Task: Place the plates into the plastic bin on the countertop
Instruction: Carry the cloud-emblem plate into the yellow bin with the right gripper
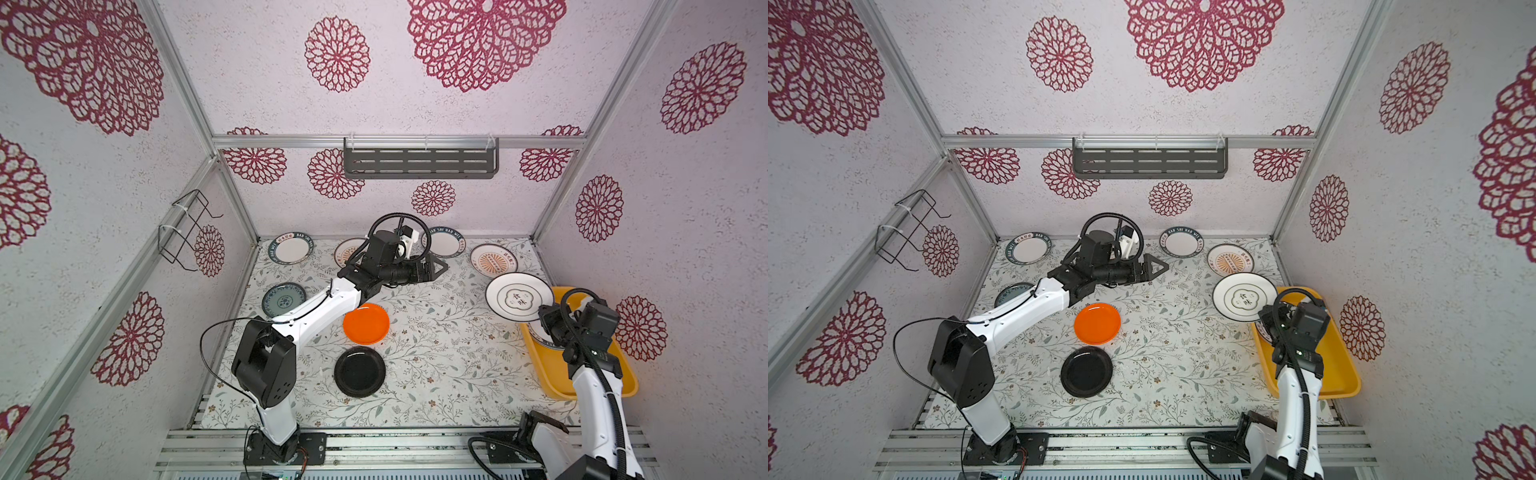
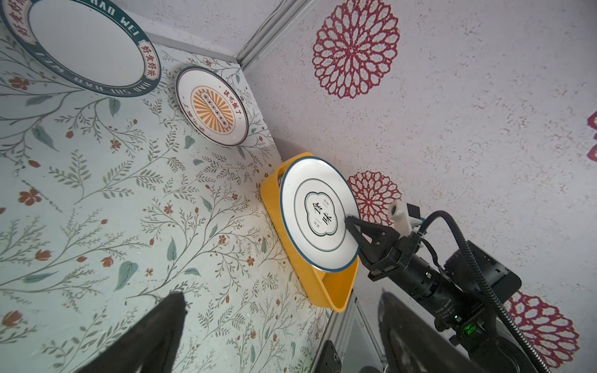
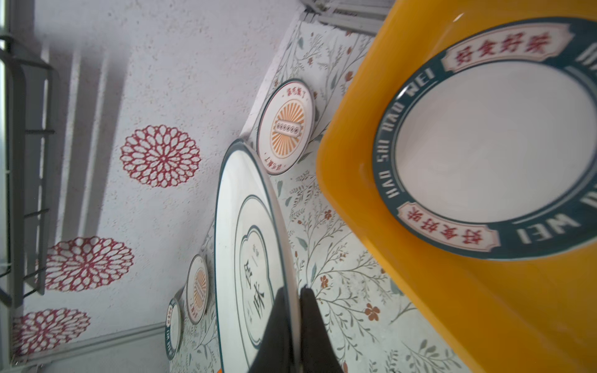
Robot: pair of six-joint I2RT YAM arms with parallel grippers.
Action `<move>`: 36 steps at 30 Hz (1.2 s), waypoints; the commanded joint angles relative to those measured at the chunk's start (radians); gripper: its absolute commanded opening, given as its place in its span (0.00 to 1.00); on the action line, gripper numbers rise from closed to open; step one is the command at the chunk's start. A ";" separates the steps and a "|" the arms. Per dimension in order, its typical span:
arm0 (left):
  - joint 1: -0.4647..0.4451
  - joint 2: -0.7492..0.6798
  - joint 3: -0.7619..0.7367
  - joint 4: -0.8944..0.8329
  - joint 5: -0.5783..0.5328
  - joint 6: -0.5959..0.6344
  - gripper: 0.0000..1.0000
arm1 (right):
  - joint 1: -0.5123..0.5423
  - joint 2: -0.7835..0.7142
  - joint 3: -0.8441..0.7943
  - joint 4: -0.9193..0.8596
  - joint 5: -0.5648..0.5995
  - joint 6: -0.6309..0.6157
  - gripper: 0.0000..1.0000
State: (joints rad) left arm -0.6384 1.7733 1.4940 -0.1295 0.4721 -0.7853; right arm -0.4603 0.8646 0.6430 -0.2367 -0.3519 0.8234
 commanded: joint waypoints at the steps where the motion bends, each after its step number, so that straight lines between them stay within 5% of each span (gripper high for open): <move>1: 0.008 -0.009 -0.014 0.053 -0.016 0.004 1.00 | -0.108 -0.021 0.033 0.026 -0.073 -0.033 0.00; 16: 0.057 0.040 0.012 0.172 0.038 -0.100 0.97 | -0.443 0.127 -0.019 0.171 -0.172 -0.033 0.00; 36: 0.103 0.096 0.091 0.120 0.025 -0.107 0.97 | -0.366 0.431 -0.053 0.374 -0.095 -0.082 0.00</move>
State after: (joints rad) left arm -0.5488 1.8523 1.5558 -0.0135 0.5022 -0.8921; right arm -0.8509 1.2835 0.5766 0.0502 -0.4664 0.7643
